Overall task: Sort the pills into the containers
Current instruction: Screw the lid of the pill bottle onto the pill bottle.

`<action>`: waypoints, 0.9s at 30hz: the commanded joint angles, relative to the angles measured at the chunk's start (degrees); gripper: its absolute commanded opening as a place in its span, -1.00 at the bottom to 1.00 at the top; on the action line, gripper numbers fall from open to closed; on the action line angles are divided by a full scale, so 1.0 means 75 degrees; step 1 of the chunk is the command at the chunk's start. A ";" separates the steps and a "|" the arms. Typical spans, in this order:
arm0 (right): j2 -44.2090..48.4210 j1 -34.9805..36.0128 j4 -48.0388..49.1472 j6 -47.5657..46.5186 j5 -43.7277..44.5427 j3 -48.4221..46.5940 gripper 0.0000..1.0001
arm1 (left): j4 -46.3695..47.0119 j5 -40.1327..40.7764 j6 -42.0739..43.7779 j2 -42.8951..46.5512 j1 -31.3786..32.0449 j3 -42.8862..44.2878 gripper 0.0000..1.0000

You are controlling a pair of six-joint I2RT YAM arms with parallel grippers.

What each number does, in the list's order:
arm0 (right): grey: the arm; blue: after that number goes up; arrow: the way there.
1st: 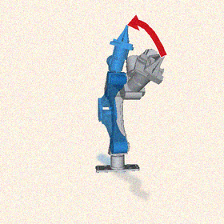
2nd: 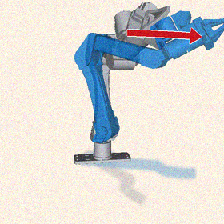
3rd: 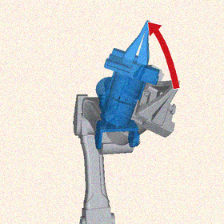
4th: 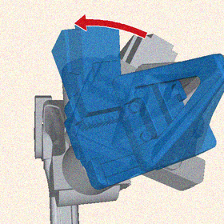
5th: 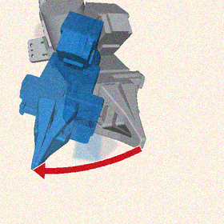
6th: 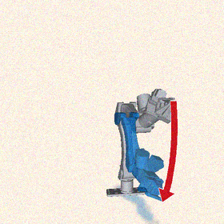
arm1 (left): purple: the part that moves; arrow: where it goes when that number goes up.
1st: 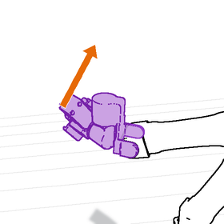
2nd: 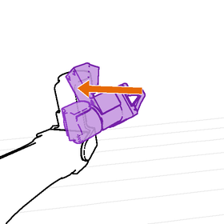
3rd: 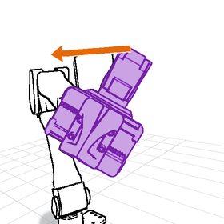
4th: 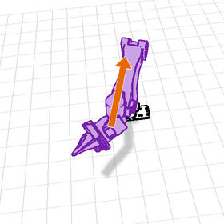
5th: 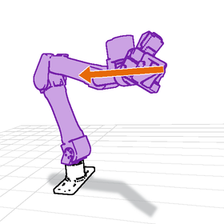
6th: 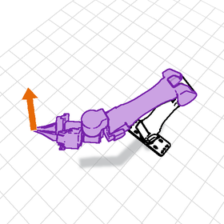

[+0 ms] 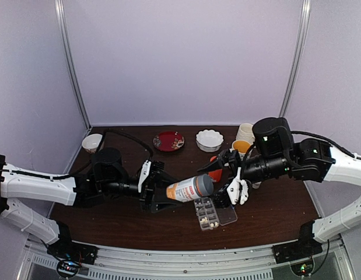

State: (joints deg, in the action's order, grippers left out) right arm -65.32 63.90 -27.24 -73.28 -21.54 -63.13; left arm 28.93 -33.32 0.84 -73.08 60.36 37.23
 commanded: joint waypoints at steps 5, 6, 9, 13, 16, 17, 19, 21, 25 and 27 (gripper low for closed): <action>-0.0048 0.0065 0.0039 0.0265 -0.0069 -0.0391 0.56 | 0.0351 -0.0098 -0.0065 -0.0028 -0.0036 0.0215 -1.00; -0.0045 0.0064 -0.0036 0.0231 -0.0107 -0.0419 0.57 | 0.0346 -0.0093 -0.0065 -0.0040 -0.0044 0.0212 -1.00; -0.0067 0.0065 -0.0220 0.0242 -0.0205 -0.0538 0.54 | 0.0338 -0.0092 -0.0048 -0.0060 -0.0033 0.0225 -1.00; -0.0108 0.0070 -0.0521 0.0222 -0.0278 -0.0693 0.44 | 0.0305 -0.0087 -0.0030 -0.0069 -0.0050 0.0227 -1.00; -0.0142 0.0073 -0.0693 0.0178 -0.0352 -0.0762 0.31 | 0.0317 -0.0092 -0.0030 -0.0093 -0.0051 0.0227 -1.00; -0.0149 0.0070 -0.0723 0.0179 -0.0376 -0.0775 0.30 | 0.0315 -0.0092 -0.0030 -0.0108 -0.0045 0.0233 -1.00; -0.0158 0.0077 -0.0745 0.0185 -0.0420 -0.0791 0.33 | 0.0303 -0.0103 -0.0036 -0.0133 -0.0049 0.0249 -1.00; -0.0168 0.0093 -0.0785 0.0174 -0.0421 -0.0793 0.36 | 0.0314 -0.0106 -0.0039 -0.0141 -0.0044 0.0250 -1.00; -0.0197 0.0117 -0.0891 0.0158 -0.0420 -0.0828 0.38 | 0.0338 -0.0107 -0.0045 -0.0155 -0.0050 0.0262 -1.00; -0.0202 0.0121 -0.0925 0.0144 -0.0415 -0.0847 0.34 | 0.0338 -0.0107 -0.0042 -0.0153 -0.0047 0.0262 -1.00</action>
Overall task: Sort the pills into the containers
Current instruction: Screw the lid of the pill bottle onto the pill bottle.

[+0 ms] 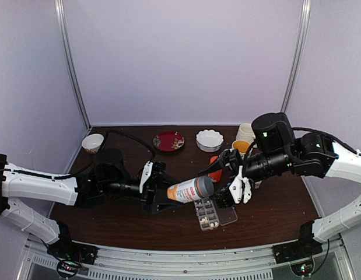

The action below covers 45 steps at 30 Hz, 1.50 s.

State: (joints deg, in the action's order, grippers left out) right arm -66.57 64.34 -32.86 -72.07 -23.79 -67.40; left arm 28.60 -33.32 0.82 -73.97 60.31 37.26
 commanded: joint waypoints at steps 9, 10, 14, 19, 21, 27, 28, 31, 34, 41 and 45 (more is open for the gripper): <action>-0.0164 0.0083 -0.0274 0.0001 -0.0029 -0.0360 0.08 | 0.0393 -0.0128 -0.0051 -0.0032 -0.0038 0.0253 -1.00; -0.0187 0.0087 -0.0286 0.0065 -0.0033 -0.0378 0.05 | 0.0402 -0.0128 -0.0052 -0.0038 -0.0039 0.0250 -1.00; -0.0283 0.0084 -0.0240 0.0599 -0.0012 -0.0471 -0.08 | 0.0414 -0.0095 -0.0042 -0.0023 -0.0041 0.0236 -1.00; -0.0495 0.0094 0.0114 0.2975 0.0123 -0.0761 -0.23 | 0.0434 -0.0013 0.0006 0.0025 -0.0059 0.0224 -1.00; -0.0554 0.0095 0.0192 0.4146 0.0143 -0.0828 -0.32 | 0.0494 0.0071 0.0008 0.0062 -0.0071 0.0187 -1.00; -0.0453 0.0238 0.0300 0.7184 0.0194 -0.0614 -0.25 | 0.0582 0.0395 0.0086 0.0213 -0.0127 0.0047 -1.00; -0.0447 0.0274 0.0309 0.7930 0.0383 -0.0612 -0.26 | 0.0597 0.0440 0.0106 0.0244 -0.0146 0.0032 -1.00; -0.0441 0.0375 0.0202 0.9360 0.0830 -0.0604 -0.32 | 0.0730 0.0554 0.0118 0.0264 -0.0159 -0.0047 -1.00; -0.0491 0.0390 0.0108 1.0963 0.1084 -0.0639 -0.46 | 0.0792 0.0727 0.0134 0.0296 -0.0173 -0.0078 -1.00; -0.0697 0.0390 0.0023 1.4946 0.1009 -0.0603 -0.64 | 0.0771 0.1147 0.0407 0.0315 -0.0174 -0.0105 -1.00; -0.0589 0.0343 -0.0014 1.6911 0.0976 -0.0358 -0.74 | 0.0741 0.1335 0.0637 0.0283 -0.0169 -0.0093 -1.00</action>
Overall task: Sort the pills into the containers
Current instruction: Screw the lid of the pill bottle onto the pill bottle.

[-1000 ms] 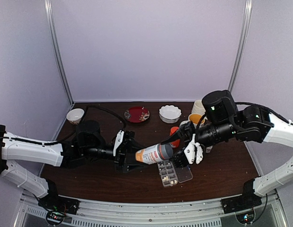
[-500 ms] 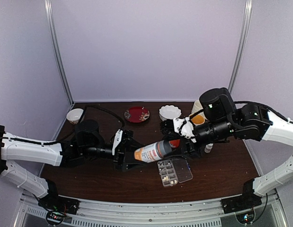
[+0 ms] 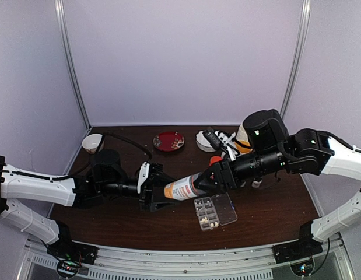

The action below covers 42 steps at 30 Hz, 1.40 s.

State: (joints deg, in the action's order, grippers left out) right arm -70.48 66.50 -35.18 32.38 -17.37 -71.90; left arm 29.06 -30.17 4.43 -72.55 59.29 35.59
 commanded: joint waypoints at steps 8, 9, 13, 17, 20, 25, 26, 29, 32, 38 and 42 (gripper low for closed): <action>-0.0254 -0.0089 0.0863 0.6163 -0.0689 0.0520 -0.73 | 0.0307 0.1437 0.0735 0.0199 -0.0037 0.0208 -1.00; -0.0320 -0.0097 0.0799 0.6357 -0.0719 0.0430 -0.73 | 0.0249 0.1501 0.0804 0.0215 -0.0030 0.0217 -1.00; -0.0406 -0.0099 0.0959 0.7003 -0.0758 0.0256 -0.41 | 0.0130 0.1651 0.0961 0.0251 -0.0034 0.0202 -1.00; -0.0341 -0.0218 0.0867 0.6752 -0.0618 0.0113 -0.04 | 0.0192 0.1645 0.0928 0.0275 -0.0033 0.0084 -1.00; -0.0130 -0.0378 0.0296 0.5919 -0.0213 -0.0037 0.61 | 0.0202 0.1634 0.0876 0.0297 -0.0036 -0.0067 -1.00; 0.0206 -0.0778 -0.0286 0.2808 0.0473 -0.0219 0.99 | 0.0267 0.1568 0.0716 0.0358 -0.0039 -0.0282 -1.00; 0.0235 -0.0859 -0.0404 0.2138 0.0562 -0.0255 0.99 | 0.0288 0.1529 0.0672 0.0368 -0.0034 -0.0300 -1.00; 0.0224 -0.1085 -0.0612 -0.0317 0.0397 -0.0465 0.99 | 0.0388 0.1420 0.0494 0.0362 -0.0038 -0.0359 -1.00; 0.0323 -0.1117 -0.0588 -0.2696 0.0347 -0.0651 0.99 | 0.0508 0.1264 0.0307 0.0344 -0.0035 -0.0375 -1.00; 0.0670 -0.1124 0.0123 -0.5606 -0.0635 -0.0438 0.99 | 0.0646 0.1054 0.0091 0.0339 -0.0039 -0.0372 -1.00; 0.0232 -0.1074 -0.0741 -0.7355 -0.1723 -0.0916 0.93 | 0.0713 0.0969 0.0025 0.0330 -0.0040 -0.0386 -1.00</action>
State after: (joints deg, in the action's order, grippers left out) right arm -66.50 58.19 -36.91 -2.96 -21.12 -75.64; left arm 28.91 -21.19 6.09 -71.07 59.18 33.08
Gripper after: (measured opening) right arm 0.983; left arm 0.536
